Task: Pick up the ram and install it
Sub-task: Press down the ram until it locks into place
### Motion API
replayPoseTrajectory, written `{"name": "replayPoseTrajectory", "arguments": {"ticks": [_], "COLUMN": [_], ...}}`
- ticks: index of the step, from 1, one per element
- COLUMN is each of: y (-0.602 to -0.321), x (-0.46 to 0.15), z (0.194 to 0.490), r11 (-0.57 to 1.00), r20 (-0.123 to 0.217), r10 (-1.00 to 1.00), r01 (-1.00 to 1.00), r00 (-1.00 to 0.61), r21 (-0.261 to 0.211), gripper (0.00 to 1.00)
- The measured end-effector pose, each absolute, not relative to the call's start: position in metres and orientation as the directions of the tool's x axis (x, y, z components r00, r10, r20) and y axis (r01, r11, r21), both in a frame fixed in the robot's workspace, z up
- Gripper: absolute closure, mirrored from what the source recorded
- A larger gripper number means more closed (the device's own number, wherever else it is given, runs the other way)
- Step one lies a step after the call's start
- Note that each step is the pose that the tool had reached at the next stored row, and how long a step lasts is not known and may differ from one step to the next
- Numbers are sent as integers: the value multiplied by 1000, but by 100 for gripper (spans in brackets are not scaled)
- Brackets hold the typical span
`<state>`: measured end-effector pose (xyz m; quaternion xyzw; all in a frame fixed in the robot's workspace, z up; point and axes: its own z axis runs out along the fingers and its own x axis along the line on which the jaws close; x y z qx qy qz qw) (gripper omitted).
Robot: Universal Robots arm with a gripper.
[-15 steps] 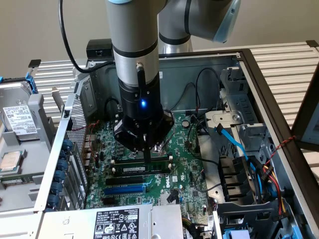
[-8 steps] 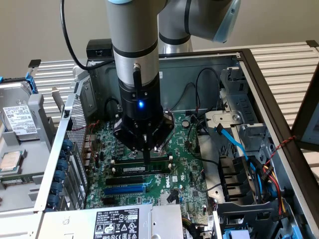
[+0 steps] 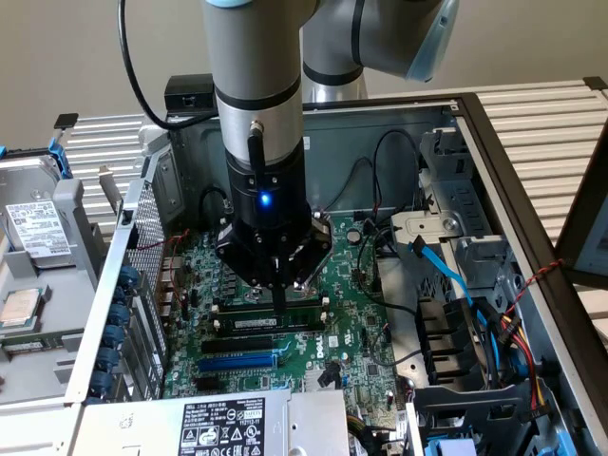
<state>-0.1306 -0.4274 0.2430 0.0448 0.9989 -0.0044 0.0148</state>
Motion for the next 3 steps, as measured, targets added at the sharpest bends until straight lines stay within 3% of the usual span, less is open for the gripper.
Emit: {"name": "replayPoseTrajectory", "arguments": {"ticks": [3], "y": [-427], "x": [-131], "z": [243], "r11": [996], "r20": [-30], "r10": [89], "r01": [90], "r00": [-996], "r21": [-7], "gripper": [90]}}
